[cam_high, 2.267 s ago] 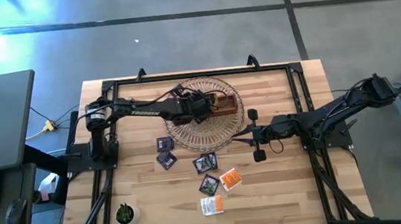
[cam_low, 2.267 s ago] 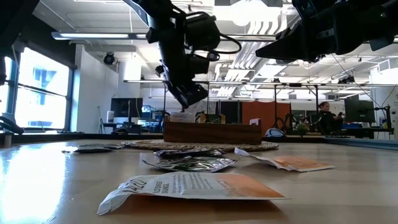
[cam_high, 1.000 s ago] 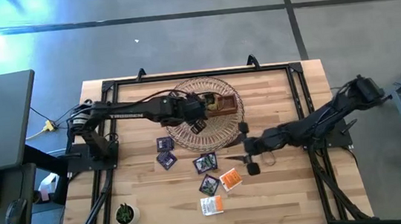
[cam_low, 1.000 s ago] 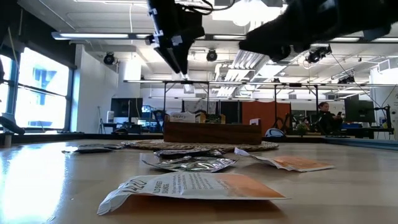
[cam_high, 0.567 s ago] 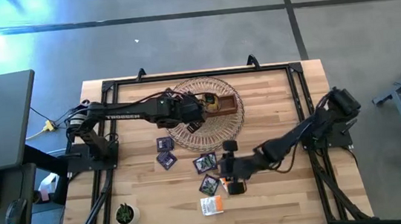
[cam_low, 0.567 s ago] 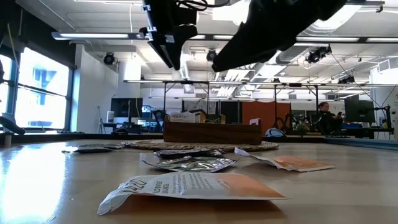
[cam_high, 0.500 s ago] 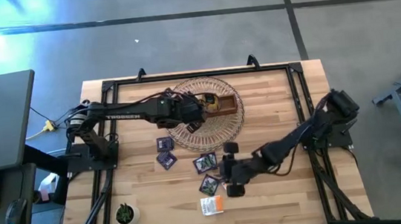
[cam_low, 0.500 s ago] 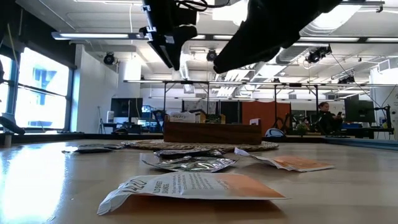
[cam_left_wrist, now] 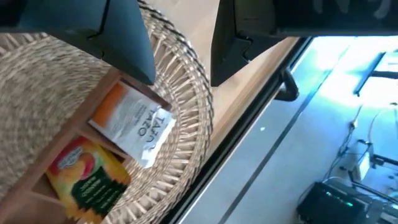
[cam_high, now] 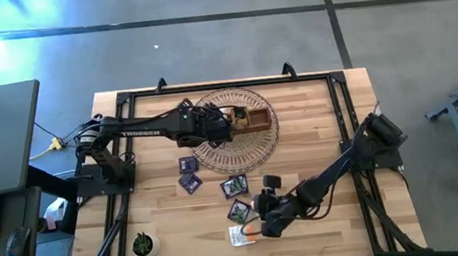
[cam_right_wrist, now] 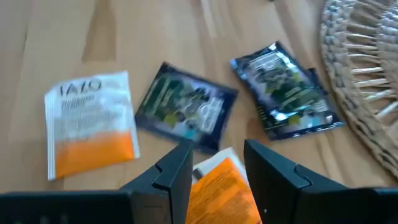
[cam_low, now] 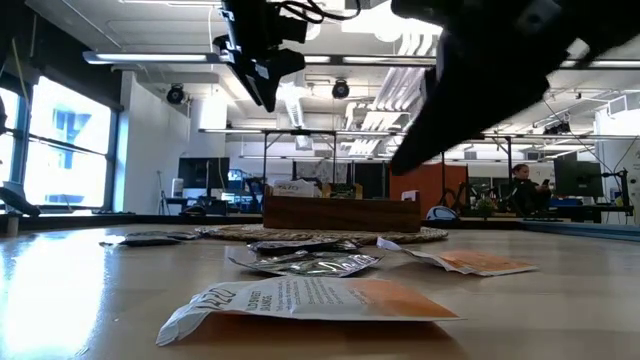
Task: Pick & Place Tea
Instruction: Put the white tea bag into the left section of the wooden organizer
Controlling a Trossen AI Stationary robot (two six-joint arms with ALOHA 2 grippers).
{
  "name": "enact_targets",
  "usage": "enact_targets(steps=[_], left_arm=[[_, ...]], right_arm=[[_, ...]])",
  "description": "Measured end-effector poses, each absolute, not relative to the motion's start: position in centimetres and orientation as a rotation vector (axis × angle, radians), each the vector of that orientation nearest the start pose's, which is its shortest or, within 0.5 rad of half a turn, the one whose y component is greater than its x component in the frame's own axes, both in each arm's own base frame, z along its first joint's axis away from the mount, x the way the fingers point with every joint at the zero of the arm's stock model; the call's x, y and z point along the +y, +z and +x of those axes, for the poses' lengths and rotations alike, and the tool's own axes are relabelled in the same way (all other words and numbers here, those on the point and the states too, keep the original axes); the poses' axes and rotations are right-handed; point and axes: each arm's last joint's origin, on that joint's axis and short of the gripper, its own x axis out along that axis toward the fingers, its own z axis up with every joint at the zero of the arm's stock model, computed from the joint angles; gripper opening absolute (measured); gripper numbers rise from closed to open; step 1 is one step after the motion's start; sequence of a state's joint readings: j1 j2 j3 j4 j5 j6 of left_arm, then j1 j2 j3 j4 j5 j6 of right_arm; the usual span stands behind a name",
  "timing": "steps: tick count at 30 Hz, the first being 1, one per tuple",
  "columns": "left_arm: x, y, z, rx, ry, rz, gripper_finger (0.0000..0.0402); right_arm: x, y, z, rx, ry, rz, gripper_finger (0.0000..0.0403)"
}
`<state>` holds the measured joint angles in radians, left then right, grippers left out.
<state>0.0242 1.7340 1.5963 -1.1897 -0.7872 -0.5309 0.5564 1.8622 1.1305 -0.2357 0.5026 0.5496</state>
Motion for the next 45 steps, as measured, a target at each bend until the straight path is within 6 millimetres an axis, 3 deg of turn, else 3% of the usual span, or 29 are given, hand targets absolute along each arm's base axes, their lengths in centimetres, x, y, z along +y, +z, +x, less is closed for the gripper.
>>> enact_targets(steps=[7,21,35,40,45], left_arm=[[2.9,30.4,33.4,1.022,0.993,0.071,0.0152],[2.9,30.4,33.3,1.009,1.018,0.062,0.0152],[3.0,30.4,33.3,1.003,1.030,0.059,0.0152],[3.0,30.4,33.2,1.011,1.032,0.065,0.0152],[3.0,30.4,33.2,1.015,1.033,0.068,0.0152]], right_arm=[[18.7,13.3,32.8,0.842,-0.199,0.007,0.0140],[19.0,13.2,32.9,0.805,-0.245,0.101,0.0140],[19.6,10.0,32.7,0.852,-0.289,0.035,0.0138],[19.9,9.9,32.1,0.868,-0.292,-0.025,0.0113],[19.9,9.7,31.7,0.918,-0.279,-0.067,0.0052]])
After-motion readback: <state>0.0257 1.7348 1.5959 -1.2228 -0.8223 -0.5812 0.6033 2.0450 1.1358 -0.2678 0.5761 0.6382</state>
